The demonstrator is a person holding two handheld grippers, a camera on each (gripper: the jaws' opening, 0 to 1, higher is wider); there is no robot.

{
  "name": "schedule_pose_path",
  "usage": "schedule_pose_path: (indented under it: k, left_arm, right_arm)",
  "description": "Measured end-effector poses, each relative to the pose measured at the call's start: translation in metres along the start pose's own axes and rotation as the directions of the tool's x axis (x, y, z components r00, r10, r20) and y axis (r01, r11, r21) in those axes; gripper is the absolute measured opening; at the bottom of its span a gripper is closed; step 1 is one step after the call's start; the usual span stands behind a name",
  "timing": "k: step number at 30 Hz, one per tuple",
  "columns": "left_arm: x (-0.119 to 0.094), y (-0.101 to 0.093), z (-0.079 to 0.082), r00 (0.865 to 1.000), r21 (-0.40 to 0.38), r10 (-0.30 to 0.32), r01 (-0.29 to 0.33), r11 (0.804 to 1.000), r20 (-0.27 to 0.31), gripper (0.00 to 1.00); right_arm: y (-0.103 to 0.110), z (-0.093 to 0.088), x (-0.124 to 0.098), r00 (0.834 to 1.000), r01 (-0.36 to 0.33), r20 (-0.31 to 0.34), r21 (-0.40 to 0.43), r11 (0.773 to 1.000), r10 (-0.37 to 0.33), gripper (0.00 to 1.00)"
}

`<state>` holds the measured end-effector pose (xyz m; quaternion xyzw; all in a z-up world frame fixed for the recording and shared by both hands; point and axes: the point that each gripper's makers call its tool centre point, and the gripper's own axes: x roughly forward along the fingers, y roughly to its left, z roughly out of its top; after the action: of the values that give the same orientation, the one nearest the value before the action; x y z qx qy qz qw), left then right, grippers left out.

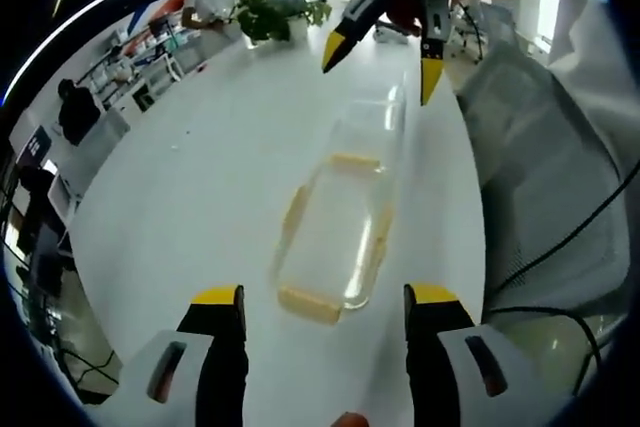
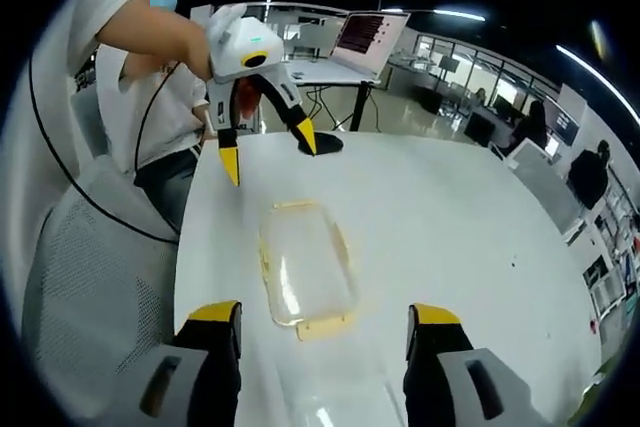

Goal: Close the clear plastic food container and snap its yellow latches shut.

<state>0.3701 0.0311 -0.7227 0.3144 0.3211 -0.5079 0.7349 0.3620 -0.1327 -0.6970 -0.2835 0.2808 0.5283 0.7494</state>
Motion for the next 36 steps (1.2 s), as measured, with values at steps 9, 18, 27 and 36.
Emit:
schedule_pose_path:
  k: [9,18,27,36]
  left_arm:
    - [0.008,0.008,-0.011,0.999,0.023,-0.017,0.018,1.000,-0.031,0.61]
    - [0.017,0.012,-0.018,0.998,0.056,-0.041,0.043,0.998,-0.038,0.57]
    - [0.025,0.015,-0.027,0.996,0.088,-0.069,0.074,0.993,-0.061,0.56]
    - [0.033,0.015,-0.031,0.992,0.116,-0.100,0.108,0.987,-0.074,0.54]
  right_arm:
    - [-0.004,-0.009,0.008,1.000,-0.014,-0.025,-0.014,1.000,0.014,0.62]
    - [-0.003,-0.016,0.020,0.998,-0.038,-0.048,-0.021,0.999,0.037,0.61]
    - [-0.006,-0.023,0.030,0.996,-0.057,-0.072,-0.028,0.998,0.055,0.60]
    - [-0.005,-0.032,0.038,0.992,-0.085,-0.098,-0.040,0.996,0.081,0.57]
